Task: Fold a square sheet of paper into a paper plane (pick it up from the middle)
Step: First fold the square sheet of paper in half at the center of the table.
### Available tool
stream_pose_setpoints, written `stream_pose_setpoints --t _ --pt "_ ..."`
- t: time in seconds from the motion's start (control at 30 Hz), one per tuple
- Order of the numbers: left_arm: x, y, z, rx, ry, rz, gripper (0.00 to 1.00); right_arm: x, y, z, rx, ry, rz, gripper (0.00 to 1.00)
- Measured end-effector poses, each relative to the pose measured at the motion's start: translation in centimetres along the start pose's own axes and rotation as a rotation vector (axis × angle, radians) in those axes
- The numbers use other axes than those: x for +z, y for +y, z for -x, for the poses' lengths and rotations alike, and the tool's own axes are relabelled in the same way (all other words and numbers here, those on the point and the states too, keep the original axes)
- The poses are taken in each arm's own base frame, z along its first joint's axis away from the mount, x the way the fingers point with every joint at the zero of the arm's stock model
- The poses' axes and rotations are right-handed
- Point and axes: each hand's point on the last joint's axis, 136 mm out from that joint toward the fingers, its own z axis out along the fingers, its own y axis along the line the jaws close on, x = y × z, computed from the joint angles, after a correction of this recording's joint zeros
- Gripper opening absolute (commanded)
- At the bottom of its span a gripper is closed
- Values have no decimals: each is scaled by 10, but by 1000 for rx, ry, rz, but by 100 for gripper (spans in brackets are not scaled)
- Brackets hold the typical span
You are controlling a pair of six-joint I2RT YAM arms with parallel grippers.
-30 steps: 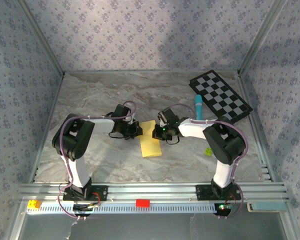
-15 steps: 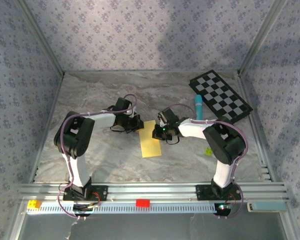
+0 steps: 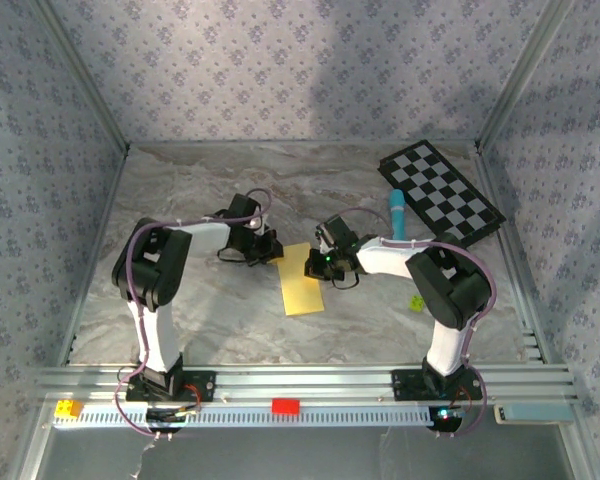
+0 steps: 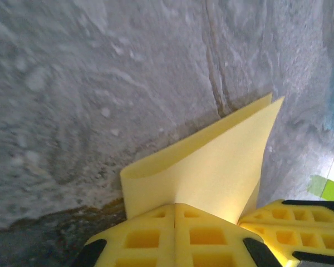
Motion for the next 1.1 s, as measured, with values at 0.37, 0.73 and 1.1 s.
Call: stream_pose_setpoints --t 0.37,0.73,1.1 --pt "5 3 20 -5 -11 8 4 0 0 0 -1 -2 1 0" --pt "-3 10 31 -27 -23 20 5 0 0 -1 -4 -5 4 0" --pt "-32 -4 47 -9 -102 20 9 0 0 -1 -4 -5 5 0"
